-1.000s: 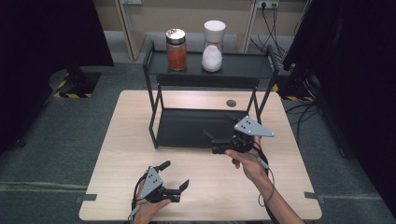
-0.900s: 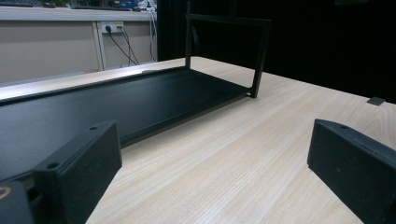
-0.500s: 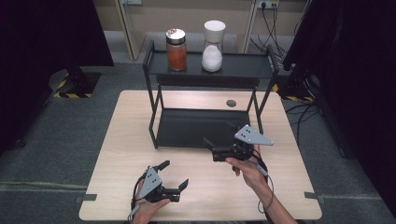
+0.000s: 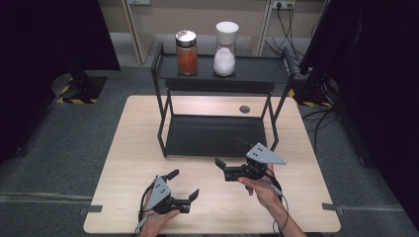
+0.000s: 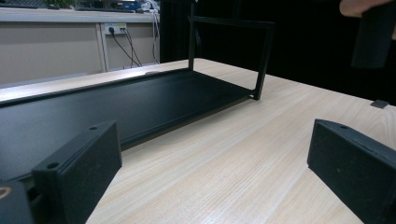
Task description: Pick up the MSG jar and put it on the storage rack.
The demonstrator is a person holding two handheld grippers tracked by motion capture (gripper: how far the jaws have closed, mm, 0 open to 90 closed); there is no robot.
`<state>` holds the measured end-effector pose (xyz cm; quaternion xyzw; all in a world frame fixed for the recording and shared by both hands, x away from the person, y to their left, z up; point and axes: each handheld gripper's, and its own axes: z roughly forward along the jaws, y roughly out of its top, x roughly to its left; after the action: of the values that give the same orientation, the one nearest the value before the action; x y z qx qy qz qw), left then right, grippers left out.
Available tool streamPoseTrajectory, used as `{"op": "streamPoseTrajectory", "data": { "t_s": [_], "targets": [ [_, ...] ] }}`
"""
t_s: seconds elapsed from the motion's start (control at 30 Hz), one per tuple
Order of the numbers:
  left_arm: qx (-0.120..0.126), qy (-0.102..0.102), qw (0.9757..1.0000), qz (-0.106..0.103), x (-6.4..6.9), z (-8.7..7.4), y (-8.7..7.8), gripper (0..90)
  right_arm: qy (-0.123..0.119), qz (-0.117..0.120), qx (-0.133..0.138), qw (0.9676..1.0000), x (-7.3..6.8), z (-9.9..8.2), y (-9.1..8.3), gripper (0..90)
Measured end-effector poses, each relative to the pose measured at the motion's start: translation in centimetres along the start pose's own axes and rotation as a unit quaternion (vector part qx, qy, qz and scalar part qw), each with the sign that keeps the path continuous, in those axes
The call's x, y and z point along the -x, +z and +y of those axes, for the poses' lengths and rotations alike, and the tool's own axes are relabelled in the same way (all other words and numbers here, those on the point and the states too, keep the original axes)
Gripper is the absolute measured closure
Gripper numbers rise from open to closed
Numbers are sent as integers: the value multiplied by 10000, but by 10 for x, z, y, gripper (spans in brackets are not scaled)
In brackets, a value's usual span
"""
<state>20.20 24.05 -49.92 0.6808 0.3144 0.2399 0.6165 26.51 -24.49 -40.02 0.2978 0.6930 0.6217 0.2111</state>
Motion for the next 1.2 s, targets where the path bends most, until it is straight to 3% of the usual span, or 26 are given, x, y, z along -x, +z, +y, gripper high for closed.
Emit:
{"op": "streamPoseTrajectory", "data": {
  "t_s": [0.53,1.2],
  "targets": [
    [46,-5,10000,12,0,0,-1,24,-72,120,-139,9998,-6,-21,-9,4],
    [105,-33,9999,36,-2,-1,-2,24,58,212,-293,9993,-5,-49,-11,5]
  ]
}}
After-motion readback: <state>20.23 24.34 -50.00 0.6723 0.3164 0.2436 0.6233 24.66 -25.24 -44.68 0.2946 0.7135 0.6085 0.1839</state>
